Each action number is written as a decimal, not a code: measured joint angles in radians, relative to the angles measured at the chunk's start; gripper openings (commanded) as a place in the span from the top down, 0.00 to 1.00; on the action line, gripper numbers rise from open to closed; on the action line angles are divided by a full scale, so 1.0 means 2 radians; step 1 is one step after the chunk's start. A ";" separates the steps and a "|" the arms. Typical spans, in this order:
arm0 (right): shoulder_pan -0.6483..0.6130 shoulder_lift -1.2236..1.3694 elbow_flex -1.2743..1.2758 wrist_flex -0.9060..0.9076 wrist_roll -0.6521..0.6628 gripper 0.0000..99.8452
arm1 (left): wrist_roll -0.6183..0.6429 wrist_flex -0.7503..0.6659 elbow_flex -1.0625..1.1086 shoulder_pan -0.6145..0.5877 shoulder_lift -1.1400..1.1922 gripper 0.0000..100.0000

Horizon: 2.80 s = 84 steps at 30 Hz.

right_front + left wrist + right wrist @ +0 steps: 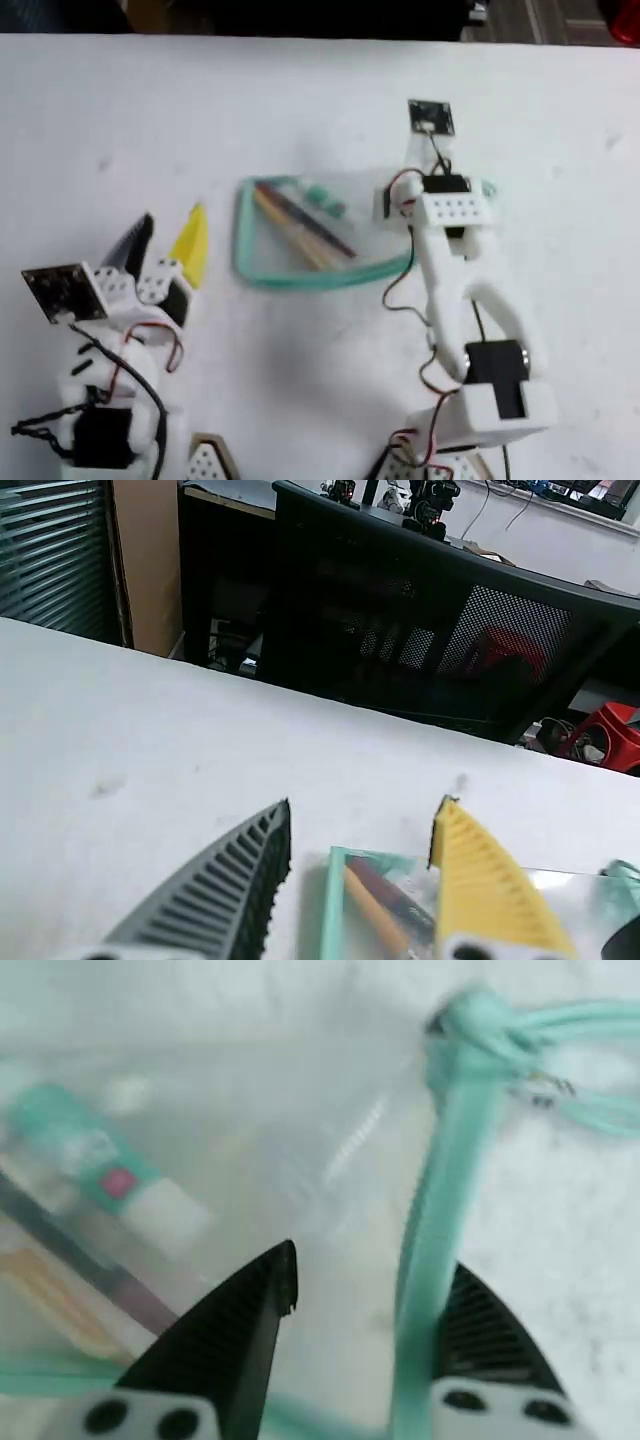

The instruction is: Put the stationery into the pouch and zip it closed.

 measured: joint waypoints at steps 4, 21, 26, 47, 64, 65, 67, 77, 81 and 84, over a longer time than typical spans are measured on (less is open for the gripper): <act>-0.012 0.005 -0.030 0.064 0.001 0.51 | 0.000 0.000 0.006 0.009 0.000 0.76; -0.002 0.006 -0.396 0.345 0.001 0.95 | -0.070 0.001 -0.015 0.015 0.001 0.91; 0.023 -0.041 -0.452 0.347 0.001 0.98 | -0.189 0.068 -0.124 0.043 0.062 0.91; -0.043 -0.568 -0.324 0.348 0.106 0.98 | -0.207 0.474 -0.767 -0.011 0.447 0.91; -0.043 -0.956 0.118 0.140 0.120 0.98 | -0.196 0.222 -0.370 -0.013 0.030 0.91; -0.043 -0.956 0.138 0.126 0.120 0.98 | -0.196 0.207 -0.343 -0.015 0.008 0.91; -0.041 -0.956 0.170 0.107 0.120 0.98 | -0.196 0.193 -0.299 -0.015 -0.001 0.91; -0.044 -0.959 0.384 0.024 0.120 0.98 | -0.196 0.181 -0.103 -0.015 0.000 0.91; -0.043 -0.959 0.519 -0.050 0.120 0.98 | -0.196 0.139 0.018 -0.015 0.001 0.91; -0.043 -0.957 0.618 -0.105 0.120 0.98 | -0.196 0.081 0.118 -0.015 0.006 0.91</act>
